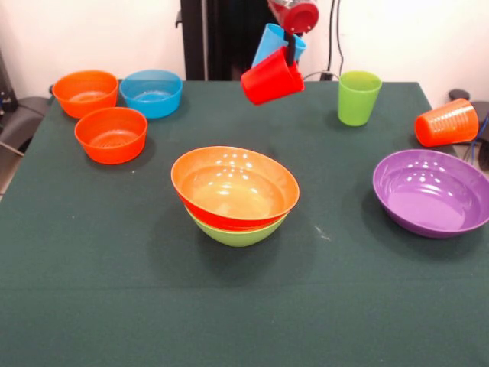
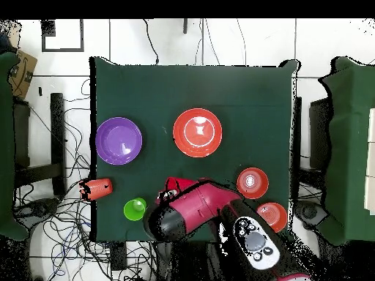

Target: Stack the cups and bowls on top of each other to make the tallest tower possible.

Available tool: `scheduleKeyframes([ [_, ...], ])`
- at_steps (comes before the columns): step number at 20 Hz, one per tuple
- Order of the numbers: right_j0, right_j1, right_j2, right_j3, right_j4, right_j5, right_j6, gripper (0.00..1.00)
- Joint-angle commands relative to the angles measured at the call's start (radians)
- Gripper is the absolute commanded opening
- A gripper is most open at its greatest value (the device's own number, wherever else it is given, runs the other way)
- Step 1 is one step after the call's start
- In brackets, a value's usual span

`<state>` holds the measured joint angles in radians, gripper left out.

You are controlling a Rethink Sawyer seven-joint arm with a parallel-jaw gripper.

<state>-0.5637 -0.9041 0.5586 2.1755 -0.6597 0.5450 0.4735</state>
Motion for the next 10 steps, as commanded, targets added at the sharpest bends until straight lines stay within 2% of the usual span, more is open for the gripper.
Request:
scheduleKeyframes([
  [1, -0.059, -0.096, 0.105, 0.031, 0.147, 0.101, 0.045, 0.00],
  [5, -0.097, -0.133, 0.139, 0.013, 0.242, 0.145, 0.037, 0.00],
  [10, -0.145, -0.135, 0.178, -0.027, 0.333, 0.189, 0.021, 0.00],
])
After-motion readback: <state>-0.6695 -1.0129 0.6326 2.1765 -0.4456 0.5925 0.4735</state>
